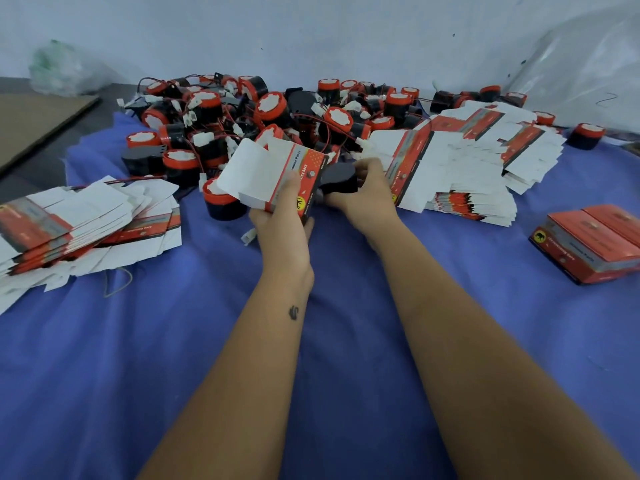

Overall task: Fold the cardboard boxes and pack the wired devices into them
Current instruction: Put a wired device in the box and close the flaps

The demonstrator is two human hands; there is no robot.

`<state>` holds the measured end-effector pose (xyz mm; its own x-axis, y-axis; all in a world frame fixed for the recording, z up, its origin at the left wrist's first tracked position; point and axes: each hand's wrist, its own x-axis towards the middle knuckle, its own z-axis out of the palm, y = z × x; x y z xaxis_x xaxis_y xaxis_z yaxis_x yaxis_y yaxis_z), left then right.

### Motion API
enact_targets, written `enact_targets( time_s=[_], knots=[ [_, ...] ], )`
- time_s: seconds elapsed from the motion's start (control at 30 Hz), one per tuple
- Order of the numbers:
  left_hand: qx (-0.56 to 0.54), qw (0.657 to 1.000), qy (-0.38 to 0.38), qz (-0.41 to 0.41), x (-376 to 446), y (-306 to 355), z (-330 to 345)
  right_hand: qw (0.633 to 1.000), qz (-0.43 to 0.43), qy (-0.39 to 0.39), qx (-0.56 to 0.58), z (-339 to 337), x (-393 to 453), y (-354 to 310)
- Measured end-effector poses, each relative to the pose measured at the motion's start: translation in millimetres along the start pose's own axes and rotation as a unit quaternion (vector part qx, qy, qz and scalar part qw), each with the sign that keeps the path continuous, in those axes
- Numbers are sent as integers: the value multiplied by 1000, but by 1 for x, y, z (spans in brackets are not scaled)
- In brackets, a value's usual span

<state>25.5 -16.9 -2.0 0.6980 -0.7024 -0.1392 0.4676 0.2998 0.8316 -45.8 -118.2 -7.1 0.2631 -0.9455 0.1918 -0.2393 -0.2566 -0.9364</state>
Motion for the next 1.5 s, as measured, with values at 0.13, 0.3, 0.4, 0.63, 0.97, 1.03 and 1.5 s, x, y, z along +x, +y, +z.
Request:
enact_targets(
  time_s=[0.13, 0.3, 0.4, 0.63, 0.97, 1.03, 1.5],
  knots=[
    [-29, 999, -22, -10, -2, 5, -2, 981, 39, 35, 185, -11, -21, -9],
    [-108, 993, -40, -1, -7, 13, -7, 878, 41, 115, 462, -51, -36, -25],
    [4, 997, -41, 62, -7, 11, -4, 876, -24, 248, 412, -62, -44, -30],
    [367, 906, -152, 148, -11, -9, -5, 869, -311, 372, -92, -55, -64, -26],
    [423, 884, -111, 166, -5, -4, -8, 905, -327, 101, -252, -32, -71, -18],
    [408, 891, -133, 148, -5, -5, -9, 913, -329, 56, -234, -32, -71, -18],
    [379, 902, -167, 119, -3, -6, -9, 953, -224, 61, -194, -30, -72, -11]
  ],
)
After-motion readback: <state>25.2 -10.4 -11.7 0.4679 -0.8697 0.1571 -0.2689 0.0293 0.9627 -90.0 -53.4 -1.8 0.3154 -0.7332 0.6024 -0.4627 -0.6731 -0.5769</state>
